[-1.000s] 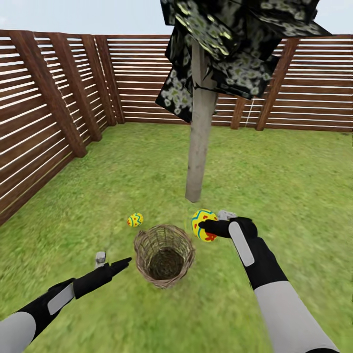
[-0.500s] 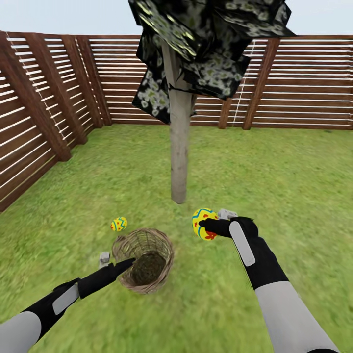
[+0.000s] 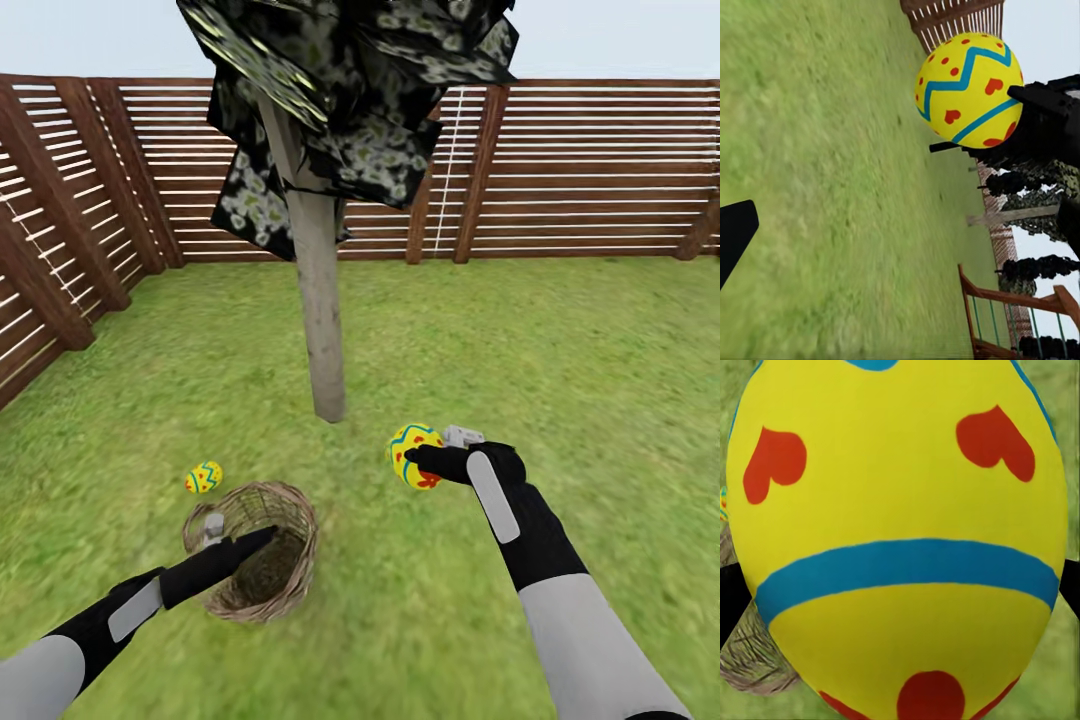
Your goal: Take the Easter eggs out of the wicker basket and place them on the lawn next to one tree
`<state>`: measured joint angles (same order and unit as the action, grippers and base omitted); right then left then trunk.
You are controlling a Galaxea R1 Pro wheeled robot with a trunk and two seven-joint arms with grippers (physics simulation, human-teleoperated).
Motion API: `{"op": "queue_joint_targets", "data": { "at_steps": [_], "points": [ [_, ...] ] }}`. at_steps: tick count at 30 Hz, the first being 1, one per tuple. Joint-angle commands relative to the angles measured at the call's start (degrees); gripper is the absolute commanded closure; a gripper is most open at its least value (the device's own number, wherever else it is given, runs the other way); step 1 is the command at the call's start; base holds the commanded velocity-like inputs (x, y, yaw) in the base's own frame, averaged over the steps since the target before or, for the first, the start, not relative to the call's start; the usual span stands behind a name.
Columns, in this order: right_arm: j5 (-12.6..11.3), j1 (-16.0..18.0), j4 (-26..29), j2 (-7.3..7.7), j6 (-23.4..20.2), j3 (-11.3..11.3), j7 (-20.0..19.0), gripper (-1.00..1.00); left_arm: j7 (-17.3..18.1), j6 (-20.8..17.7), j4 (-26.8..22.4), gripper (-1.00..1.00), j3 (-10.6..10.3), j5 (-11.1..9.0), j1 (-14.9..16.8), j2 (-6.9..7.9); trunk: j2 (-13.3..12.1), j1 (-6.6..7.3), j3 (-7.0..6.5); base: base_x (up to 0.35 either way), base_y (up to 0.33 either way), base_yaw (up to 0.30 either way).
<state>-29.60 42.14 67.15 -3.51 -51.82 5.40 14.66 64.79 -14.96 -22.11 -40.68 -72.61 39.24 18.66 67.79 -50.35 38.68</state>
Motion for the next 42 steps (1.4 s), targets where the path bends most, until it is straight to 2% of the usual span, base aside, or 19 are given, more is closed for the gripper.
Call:
{"op": "queue_joint_targets", "data": {
  "at_steps": [1, 5, 13, 34, 37, 42],
  "points": [
    [-0.64, 0.05, 0.02, -0.01, 0.33, 0.05, 0.73, 1.0, 0.1, -0.6, -0.04, -1.0, -0.39, -0.6, 0.05, 0.03, 0.03, -0.02, -0.03, 0.161, -0.129, -0.157],
    [-0.64, 0.01, 0.0, -0.01, 0.98, 0.05, 0.92, 1.0, 0.0, -0.6, -0.04, -1.0, -0.82, -0.54, 0.05, -0.65, 0.03, -0.02, -0.36, 0.171, -0.214, -0.125],
    [-0.64, 0.01, 0.0, -0.01, 1.02, 0.07, 0.9, 1.0, 0.06, -0.61, -0.04, -1.0, -0.89, -0.54, 0.05, -0.73, 0.03, -0.02, -1.1, 0.231, -0.241, -0.037],
    [-0.6, 0.0, -0.36, -0.11, 1.02, 0.05, 0.63, 1.0, -0.07, -0.63, 0.0, -1.0, -0.89, -0.53, 0.05, -0.73, 0.03, -0.02, -2.76, 0.217, -0.269, -0.213],
    [-0.55, 0.0, -0.38, 0.04, 1.02, 0.05, 0.63, 1.0, -0.18, -0.6, 0.53, -1.0, -0.91, -0.44, 0.05, -2.01, 0.03, -0.02, -2.98, 0.216, -0.27, -0.22],
    [-0.55, -0.04, -0.6, -0.26, 1.02, 0.2, 0.64, 1.0, -0.19, -0.6, 0.58, -1.0, -1.22, -0.42, 0.05, -2.46, 0.03, -0.02, -3.32, 0.216, -0.27, -0.22]
  ]
}}
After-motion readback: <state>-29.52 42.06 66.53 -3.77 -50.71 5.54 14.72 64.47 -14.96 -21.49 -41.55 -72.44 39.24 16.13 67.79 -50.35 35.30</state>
